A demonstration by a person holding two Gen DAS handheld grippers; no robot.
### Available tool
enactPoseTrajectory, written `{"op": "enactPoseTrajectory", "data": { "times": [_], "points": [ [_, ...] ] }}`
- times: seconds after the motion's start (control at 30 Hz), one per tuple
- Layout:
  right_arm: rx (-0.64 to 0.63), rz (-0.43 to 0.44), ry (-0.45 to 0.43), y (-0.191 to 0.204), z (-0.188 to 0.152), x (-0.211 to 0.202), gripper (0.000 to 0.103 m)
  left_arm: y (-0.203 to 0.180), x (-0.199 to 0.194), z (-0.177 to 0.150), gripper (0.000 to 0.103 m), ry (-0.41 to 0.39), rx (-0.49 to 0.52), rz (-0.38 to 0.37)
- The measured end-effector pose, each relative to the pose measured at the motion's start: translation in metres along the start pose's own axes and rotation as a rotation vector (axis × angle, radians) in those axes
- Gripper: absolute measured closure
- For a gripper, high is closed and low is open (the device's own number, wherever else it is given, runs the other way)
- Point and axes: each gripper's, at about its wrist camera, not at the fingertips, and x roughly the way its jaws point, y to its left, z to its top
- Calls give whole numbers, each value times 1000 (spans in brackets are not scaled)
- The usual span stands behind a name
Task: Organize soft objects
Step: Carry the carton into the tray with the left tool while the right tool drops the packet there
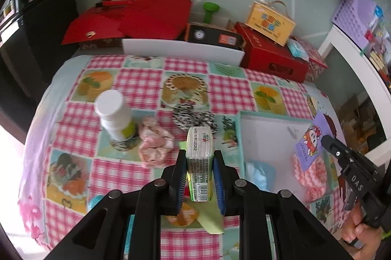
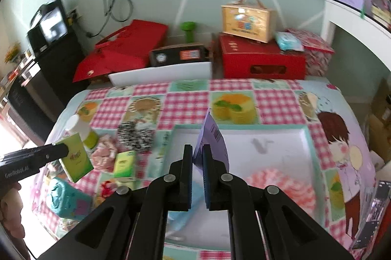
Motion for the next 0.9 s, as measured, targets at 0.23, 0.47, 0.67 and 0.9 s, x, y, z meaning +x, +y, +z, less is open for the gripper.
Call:
{"op": "enactPoseTrajectory", "data": {
  "times": [0.23, 0.47, 0.67, 0.9],
  "points": [
    [89, -76, -12, -57, 1, -9, 95, -41, 19, -2, 81, 16, 63, -25],
    [159, -147, -20, -104, 1, -14, 95, -79, 43, -4, 81, 34, 126, -54],
    [190, -193, 12, -127, -2, 3, 95, -105, 69, -5, 81, 57, 168, -60],
    [180, -247, 59, -130, -4, 32, 95, -121, 98, -7, 81, 77, 197, -49]
  ]
}}
